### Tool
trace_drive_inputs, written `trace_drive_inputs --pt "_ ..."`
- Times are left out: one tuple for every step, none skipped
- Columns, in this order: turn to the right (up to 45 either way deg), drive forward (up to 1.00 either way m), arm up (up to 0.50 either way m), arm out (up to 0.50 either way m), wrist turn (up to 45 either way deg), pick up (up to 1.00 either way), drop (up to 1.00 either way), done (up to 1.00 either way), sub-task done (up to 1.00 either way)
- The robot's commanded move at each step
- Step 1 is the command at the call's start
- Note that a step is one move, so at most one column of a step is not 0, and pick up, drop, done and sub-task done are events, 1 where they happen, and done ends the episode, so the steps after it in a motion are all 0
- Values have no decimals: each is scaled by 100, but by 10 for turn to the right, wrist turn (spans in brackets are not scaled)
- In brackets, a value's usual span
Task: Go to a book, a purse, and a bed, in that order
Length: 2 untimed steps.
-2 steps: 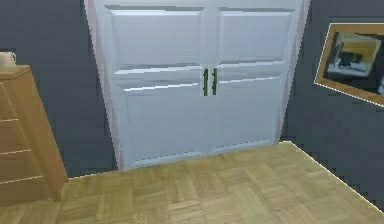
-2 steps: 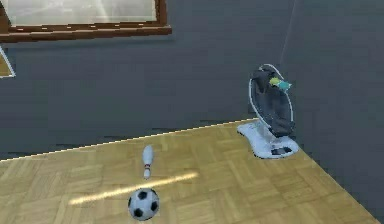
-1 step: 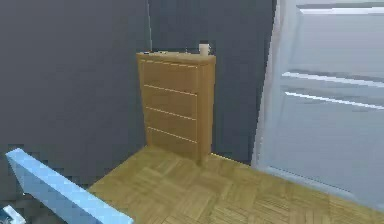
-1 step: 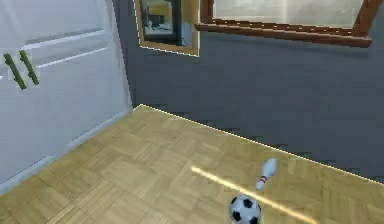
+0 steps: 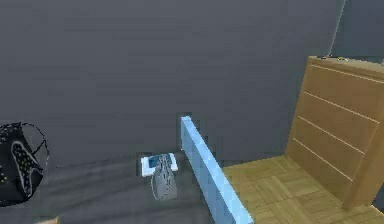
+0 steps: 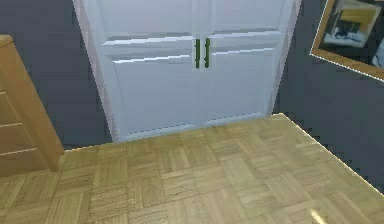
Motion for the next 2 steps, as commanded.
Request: trace_drive_inputs --pt "-90 0 0 0 0 0 0 0 0" --pt "0 0 0 0 0 0 0 0 100"
